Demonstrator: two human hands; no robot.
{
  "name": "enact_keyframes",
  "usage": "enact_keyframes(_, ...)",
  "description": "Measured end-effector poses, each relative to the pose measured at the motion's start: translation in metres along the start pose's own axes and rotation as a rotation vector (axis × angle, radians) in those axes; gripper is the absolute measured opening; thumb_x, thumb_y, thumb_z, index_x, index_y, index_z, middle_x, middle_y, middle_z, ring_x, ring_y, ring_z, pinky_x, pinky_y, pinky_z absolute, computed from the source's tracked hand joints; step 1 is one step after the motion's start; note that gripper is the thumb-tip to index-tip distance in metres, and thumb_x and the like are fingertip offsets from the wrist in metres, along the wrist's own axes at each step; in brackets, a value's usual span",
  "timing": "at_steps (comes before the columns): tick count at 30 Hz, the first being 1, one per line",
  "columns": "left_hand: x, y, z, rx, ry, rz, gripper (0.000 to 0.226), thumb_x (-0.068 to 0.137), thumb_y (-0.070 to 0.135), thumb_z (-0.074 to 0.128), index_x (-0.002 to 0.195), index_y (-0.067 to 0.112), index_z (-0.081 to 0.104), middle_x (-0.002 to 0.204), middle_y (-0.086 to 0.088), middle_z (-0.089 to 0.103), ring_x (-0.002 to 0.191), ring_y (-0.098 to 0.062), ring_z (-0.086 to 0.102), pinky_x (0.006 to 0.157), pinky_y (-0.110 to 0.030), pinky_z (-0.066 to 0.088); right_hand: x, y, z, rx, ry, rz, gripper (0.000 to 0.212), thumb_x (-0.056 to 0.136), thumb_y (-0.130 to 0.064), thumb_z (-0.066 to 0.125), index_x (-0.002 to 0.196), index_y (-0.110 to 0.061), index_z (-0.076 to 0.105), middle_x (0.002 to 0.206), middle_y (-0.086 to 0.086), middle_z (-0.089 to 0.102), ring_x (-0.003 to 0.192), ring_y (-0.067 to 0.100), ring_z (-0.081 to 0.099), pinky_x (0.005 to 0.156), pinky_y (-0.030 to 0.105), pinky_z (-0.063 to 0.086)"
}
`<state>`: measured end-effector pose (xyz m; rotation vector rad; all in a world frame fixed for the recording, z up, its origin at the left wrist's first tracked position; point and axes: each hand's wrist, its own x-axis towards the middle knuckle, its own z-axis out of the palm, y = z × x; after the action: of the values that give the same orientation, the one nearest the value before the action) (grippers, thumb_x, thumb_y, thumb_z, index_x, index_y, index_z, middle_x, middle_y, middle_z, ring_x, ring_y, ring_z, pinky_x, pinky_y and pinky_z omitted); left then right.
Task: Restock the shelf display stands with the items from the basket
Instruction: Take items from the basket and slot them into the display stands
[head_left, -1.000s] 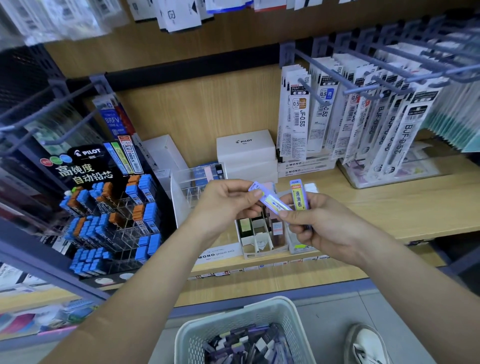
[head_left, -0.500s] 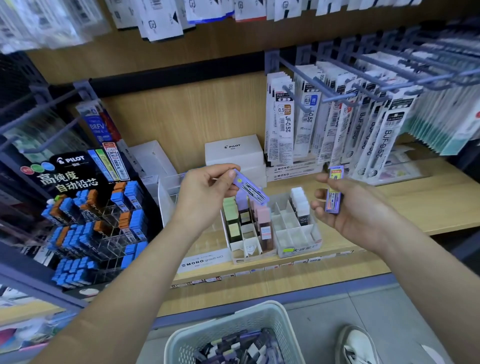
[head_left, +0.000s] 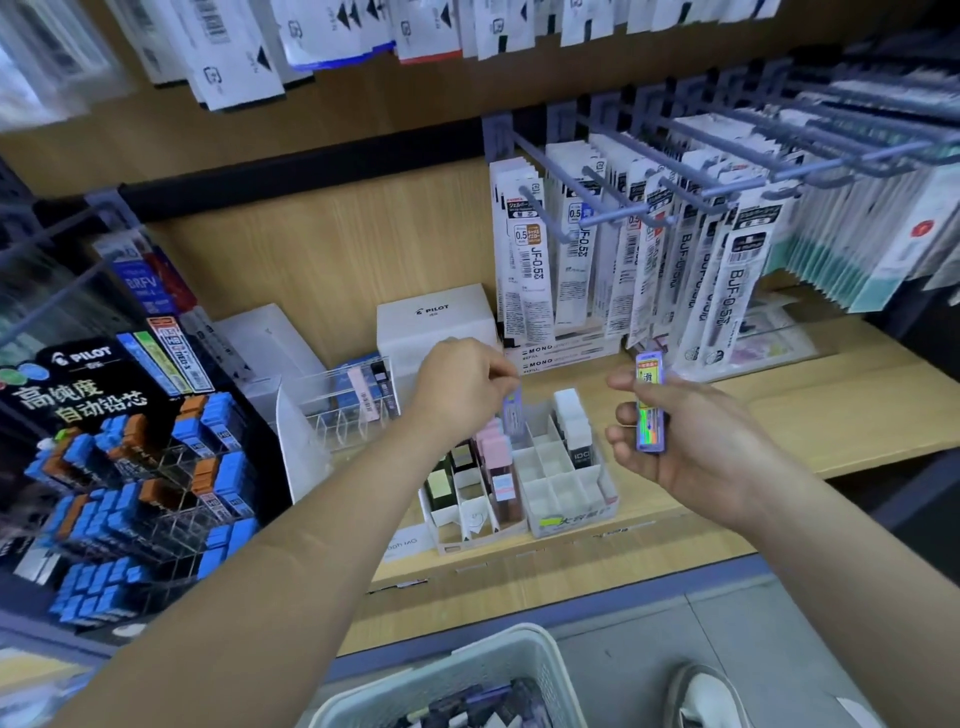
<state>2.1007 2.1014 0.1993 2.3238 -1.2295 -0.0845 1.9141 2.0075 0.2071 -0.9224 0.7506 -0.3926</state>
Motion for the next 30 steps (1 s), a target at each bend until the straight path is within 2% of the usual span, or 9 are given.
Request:
enact_keyframes(4,0.002,-0.005,0.011,0.100,-0.066,0.011,0.013,0.085,0.020,0.066,0.089,0.024,0.077,0.088,0.004,0.074,0.096,-0.021,0.060,0.081,-0.029,0.047,0.000,0.002,0.001,-0.008,-0.026,0.035,0.024,0.098,-0.015,0.050,0.113,-0.003,0.064,0.070,0.008,0.051,0.054,0.023,0.060,0.048,0.029,0.053)
enact_keyframes(9,0.007,-0.002,0.014,0.182,-0.070,-0.004,0.008,0.081,0.022,0.068,0.083,0.026,0.075,0.085,0.006,0.073,0.094,-0.017,0.059,0.079,-0.031,0.050,-0.003,0.003,0.004,-0.005,-0.090,0.098,0.033,0.102,-0.021,0.041,0.110,-0.003,0.067,0.076,0.008,0.052,0.062,0.028,0.069,0.052,0.031,0.056)
enact_keyframes(13,0.009,-0.002,0.018,0.211,-0.090,-0.057,0.008,0.080,0.026,0.069,0.082,0.030,0.076,0.089,0.004,0.072,0.102,-0.017,0.051,0.078,-0.029,0.048,-0.009,0.003,0.004,-0.037,-0.149,0.102,0.025,0.103,-0.017,0.042,0.116,-0.008,0.061,0.073,0.009,0.066,0.072,0.031,0.073,0.048,0.028,0.054)
enact_keyframes(16,0.011,-0.002,0.021,0.220,-0.079,-0.075,0.010,0.081,0.027,0.068,0.086,0.032,0.076,0.095,0.003,0.072,0.106,-0.018,0.051,0.081,-0.029,0.048,-0.010,0.006,0.004,-0.094,-0.168,0.096,0.022,0.102,-0.016,0.046,0.116,-0.007,0.059,0.086,0.011,0.075,0.073,0.028,0.074,0.046,0.024,0.053)
enact_keyframes(22,0.007,-0.002,0.017,0.234,-0.062,-0.084,0.017,0.082,0.023,0.059,0.084,0.028,0.075,0.090,0.006,0.072,0.100,-0.021,0.055,0.081,-0.030,0.045,-0.005,0.012,0.006,-0.165,-0.160,0.060,0.025,0.093,-0.014,0.060,0.109,0.003,0.066,0.075,0.008,0.064,0.063,0.018,0.067,0.053,0.023,0.055)
enact_keyframes(24,0.002,0.004,0.009,0.088,0.006,-0.074,0.018,0.086,0.022,0.057,0.080,0.022,0.074,0.081,0.006,0.072,0.086,-0.016,0.059,0.073,-0.026,0.045,-0.005,0.014,0.007,-0.164,-0.152,0.056,0.024,0.091,-0.013,0.062,0.108,0.005,0.067,0.074,0.009,0.063,0.061,0.017,0.066,0.054,0.024,0.055)
enact_keyframes(25,-0.002,0.009,0.004,-0.084,0.018,-0.095,0.020,0.088,0.023,0.058,0.077,0.019,0.073,0.077,0.005,0.071,0.075,-0.011,0.059,0.067,-0.024,0.044,-0.005,0.015,0.008,-0.158,-0.149,0.053,0.024,0.090,-0.012,0.063,0.107,0.005,0.067,0.073,0.009,0.063,0.060,0.017,0.066,0.054,0.024,0.055)
enact_keyframes(28,-0.019,0.028,-0.015,-0.718,-0.185,-0.194,0.023,0.093,0.028,0.059,0.083,0.014,0.074,0.076,-0.004,0.071,0.059,-0.008,0.056,0.061,-0.024,0.050,-0.006,0.015,0.012,-0.137,-0.143,0.037,0.020,0.086,-0.010,0.066,0.100,0.004,0.069,0.071,0.011,0.065,0.057,0.017,0.066,0.052,0.023,0.055)
enact_keyframes(30,-0.027,0.034,-0.022,-0.827,-0.281,-0.176,0.012,0.088,0.022,0.065,0.087,0.012,0.073,0.073,-0.004,0.069,0.060,-0.010,0.059,0.062,-0.023,0.053,-0.007,0.015,0.015,-0.138,-0.146,0.025,0.014,0.083,-0.011,0.068,0.092,0.000,0.071,0.070,0.011,0.067,0.056,0.016,0.066,0.052,0.024,0.055)
